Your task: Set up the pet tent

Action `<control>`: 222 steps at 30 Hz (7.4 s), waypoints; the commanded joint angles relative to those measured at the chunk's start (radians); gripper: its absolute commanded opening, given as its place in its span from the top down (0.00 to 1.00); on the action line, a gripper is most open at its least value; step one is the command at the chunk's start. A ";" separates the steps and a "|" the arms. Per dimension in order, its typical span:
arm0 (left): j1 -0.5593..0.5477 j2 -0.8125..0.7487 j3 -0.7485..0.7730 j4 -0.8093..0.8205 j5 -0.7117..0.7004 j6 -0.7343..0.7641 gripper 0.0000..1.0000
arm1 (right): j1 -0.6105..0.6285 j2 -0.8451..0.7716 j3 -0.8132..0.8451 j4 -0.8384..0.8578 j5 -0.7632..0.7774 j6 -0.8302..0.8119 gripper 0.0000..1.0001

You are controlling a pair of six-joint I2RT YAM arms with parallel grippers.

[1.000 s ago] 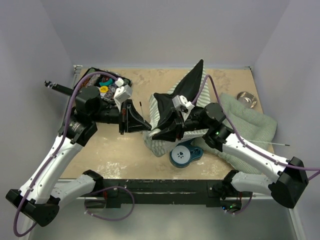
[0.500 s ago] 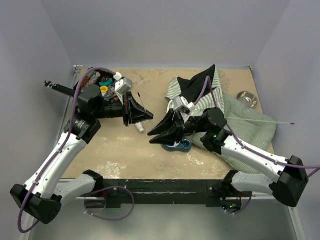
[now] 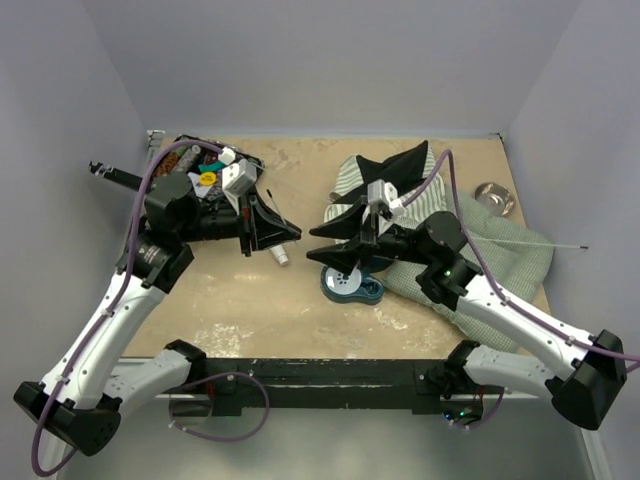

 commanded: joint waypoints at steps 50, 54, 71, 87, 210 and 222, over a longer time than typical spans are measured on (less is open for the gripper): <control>0.001 -0.172 -0.267 0.881 -0.329 -0.521 0.55 | 0.015 0.104 -0.038 0.289 0.079 0.271 1.00; -0.017 -0.147 -0.244 0.907 -0.301 -0.518 0.61 | 0.016 0.105 -0.043 0.296 0.073 0.273 1.00; -0.042 -0.114 -0.215 0.965 -0.269 -0.527 0.76 | 0.018 0.113 -0.058 0.325 0.064 0.285 1.00; -0.068 -0.061 -0.192 0.973 -0.272 -0.519 1.00 | 0.022 0.107 -0.074 0.333 0.051 0.285 1.00; -0.021 0.492 0.428 -0.745 0.264 0.446 1.00 | -0.352 0.576 0.902 -1.161 -0.300 -0.633 1.00; -0.027 0.534 0.456 -0.926 0.052 0.723 1.00 | -0.384 0.629 0.931 -1.500 -0.068 -1.173 1.00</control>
